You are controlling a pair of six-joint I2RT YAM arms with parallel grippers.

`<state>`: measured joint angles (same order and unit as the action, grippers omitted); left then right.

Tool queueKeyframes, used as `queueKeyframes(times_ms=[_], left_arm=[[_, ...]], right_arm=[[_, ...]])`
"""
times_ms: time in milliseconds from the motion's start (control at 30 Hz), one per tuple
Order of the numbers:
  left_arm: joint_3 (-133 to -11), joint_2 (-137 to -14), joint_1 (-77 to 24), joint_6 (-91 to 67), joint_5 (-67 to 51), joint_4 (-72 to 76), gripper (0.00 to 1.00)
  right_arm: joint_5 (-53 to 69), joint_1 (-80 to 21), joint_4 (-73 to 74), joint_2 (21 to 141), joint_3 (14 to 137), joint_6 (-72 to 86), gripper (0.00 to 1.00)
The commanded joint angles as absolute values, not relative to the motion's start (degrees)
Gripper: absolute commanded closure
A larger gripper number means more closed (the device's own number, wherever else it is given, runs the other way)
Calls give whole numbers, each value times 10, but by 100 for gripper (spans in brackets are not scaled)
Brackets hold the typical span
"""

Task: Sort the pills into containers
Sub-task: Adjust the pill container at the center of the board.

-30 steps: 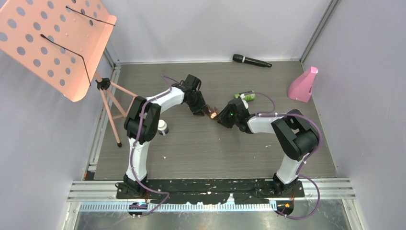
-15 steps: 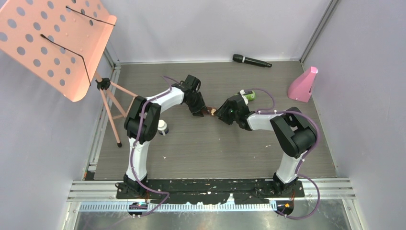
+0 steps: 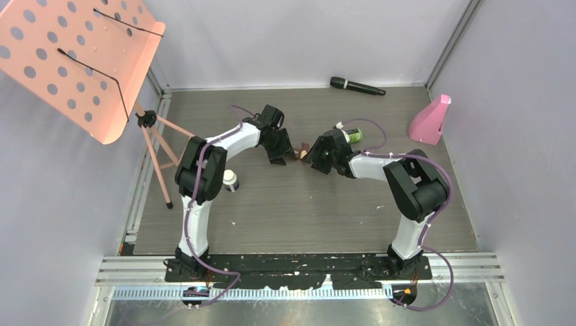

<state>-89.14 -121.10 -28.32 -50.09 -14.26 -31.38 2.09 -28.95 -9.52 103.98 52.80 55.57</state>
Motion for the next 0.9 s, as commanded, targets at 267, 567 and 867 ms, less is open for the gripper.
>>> queueKeyframes(times_ms=[267,567,867], left_arm=[[-804,-1057,-250,-435,-99,-275,51],[-749,-997,-234,-406,-86,-273,51],[-736,-994,-226,-401,-93,-271,51]], right_arm=[[58,-268,-9,1063,661,272,24],[141,-250,30,1137,762,140,28],[199,-247,51,1148,773,71,48]])
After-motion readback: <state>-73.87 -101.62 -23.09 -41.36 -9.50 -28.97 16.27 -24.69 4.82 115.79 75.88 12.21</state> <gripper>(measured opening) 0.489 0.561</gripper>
